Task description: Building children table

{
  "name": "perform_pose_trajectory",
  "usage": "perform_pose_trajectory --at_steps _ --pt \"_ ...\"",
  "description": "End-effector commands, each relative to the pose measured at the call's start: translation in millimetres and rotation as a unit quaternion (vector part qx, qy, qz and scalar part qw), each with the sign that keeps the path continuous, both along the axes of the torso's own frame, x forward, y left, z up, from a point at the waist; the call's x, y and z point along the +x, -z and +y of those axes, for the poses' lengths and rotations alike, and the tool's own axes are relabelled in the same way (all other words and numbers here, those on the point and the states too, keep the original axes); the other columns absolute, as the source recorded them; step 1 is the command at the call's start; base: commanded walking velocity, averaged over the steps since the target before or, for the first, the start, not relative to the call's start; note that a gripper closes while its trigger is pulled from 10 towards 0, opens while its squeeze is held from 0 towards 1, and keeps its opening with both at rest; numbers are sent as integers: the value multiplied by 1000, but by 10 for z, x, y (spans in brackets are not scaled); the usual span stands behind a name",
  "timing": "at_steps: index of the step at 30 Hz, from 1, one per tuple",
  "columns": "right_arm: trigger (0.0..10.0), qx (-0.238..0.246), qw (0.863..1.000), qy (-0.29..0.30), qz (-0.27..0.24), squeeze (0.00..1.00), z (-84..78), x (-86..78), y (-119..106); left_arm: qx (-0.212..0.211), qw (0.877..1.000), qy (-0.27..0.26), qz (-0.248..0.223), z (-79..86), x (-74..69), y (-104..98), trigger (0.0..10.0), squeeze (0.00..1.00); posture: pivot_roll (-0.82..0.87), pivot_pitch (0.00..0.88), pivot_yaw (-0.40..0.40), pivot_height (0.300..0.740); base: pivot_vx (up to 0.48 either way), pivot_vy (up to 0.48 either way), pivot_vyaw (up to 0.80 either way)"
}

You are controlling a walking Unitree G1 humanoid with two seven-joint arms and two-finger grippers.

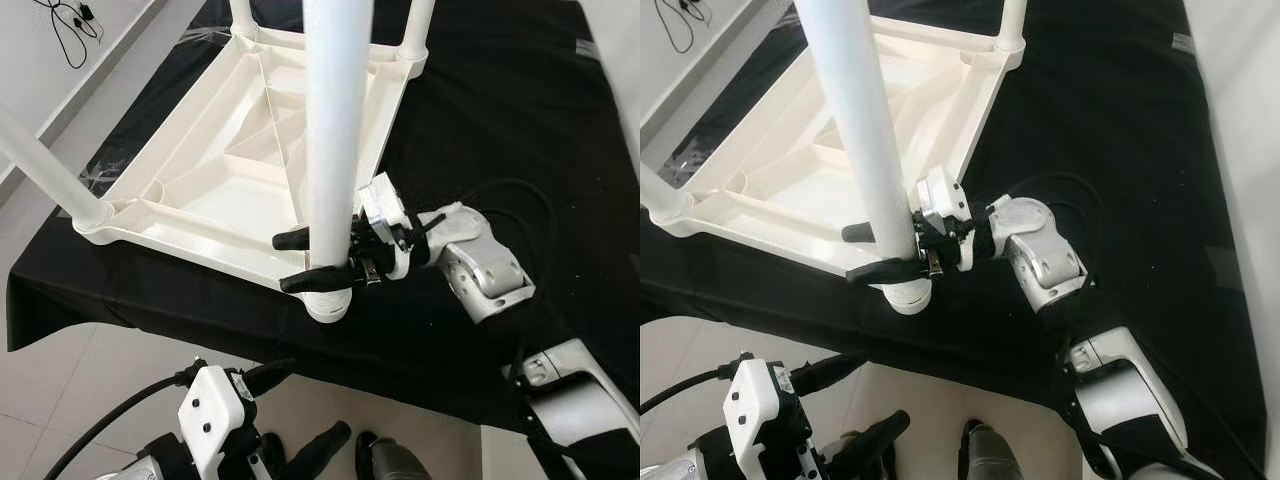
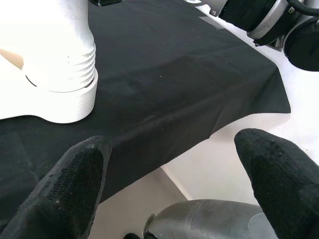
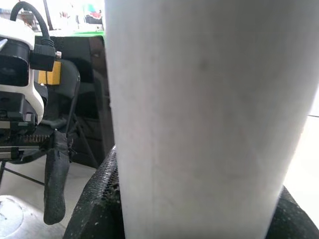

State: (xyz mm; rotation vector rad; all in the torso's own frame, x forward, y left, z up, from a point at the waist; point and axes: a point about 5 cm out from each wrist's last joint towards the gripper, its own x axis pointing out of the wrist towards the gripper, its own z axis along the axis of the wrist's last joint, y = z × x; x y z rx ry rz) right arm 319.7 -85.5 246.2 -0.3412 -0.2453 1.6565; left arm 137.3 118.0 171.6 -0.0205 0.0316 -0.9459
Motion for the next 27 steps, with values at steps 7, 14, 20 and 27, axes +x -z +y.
perform_pose_trajectory --at_steps 7,14,20,27 --pt "10000 -50 986 154 -25 0 -49 119 218 0 1000 -1 12 11 -10 49 10000 0 28 313 -1 740 0 0 0" --pt "10000 -74 887 450 71 0 -205 99 504 1 1000 -4 12 16 -16 62 10000 0 6 307 -25 740 0 0 0" --pt "10000 -14 806 579 123 0 -278 -88 615 1 1000 -4 11 19 3 63 10000 0 -10 298 -14 740 0 0 0" --pt "10000 65 769 614 165 0 -208 -67 610 1 1000 -3 10 17 28 78 10000 0 -9 283 -13 740 0 0 0"
